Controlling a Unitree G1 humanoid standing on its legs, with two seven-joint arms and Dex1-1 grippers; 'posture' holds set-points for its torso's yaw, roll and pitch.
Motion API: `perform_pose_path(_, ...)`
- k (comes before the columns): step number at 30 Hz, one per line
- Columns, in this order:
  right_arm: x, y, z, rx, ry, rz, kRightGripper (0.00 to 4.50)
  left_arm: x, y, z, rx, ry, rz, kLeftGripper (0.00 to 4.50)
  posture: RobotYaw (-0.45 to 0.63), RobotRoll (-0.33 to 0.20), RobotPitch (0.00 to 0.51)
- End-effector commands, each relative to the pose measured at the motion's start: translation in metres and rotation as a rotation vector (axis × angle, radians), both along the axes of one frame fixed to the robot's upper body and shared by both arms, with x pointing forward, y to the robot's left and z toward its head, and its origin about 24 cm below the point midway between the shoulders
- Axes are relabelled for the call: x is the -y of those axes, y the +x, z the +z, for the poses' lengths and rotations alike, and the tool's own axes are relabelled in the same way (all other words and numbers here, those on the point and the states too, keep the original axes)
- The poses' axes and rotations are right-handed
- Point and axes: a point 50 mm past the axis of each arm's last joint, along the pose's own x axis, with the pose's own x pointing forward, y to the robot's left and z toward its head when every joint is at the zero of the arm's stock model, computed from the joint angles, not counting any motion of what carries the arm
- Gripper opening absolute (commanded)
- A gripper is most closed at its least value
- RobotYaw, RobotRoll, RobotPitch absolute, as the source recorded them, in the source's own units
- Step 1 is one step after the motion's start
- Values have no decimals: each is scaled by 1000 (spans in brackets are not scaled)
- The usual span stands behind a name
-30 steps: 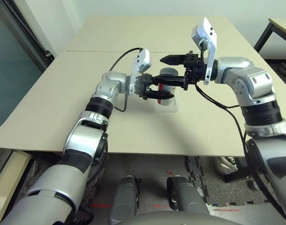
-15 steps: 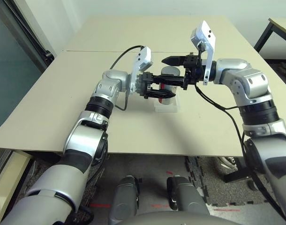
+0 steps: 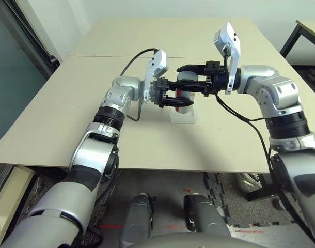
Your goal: Pour the medicine from the bottle into the box.
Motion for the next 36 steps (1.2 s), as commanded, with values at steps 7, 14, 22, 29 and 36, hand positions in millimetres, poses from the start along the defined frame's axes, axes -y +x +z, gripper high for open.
perform_pose_path(7,4,-14,11,12,15,221,2674,-4,-7,6,-7,11,-59,2806,-61,0,77)
perform_pose_path(14,5,-8,15,14,-68,379,2673,3,-15,8,1,29,-118,2806,-39,0,81)
perform_pose_path(22,-2,1,10,24,-101,505,2673,8,-22,12,9,27,-150,2806,0,0,90)
perform_pose_path(29,-6,8,11,37,-105,508,3023,8,-26,12,10,24,-150,2806,9,0,92)
perform_pose_path(36,6,7,24,52,-76,421,4500,3,-23,15,25,0,-103,2806,2,0,85)
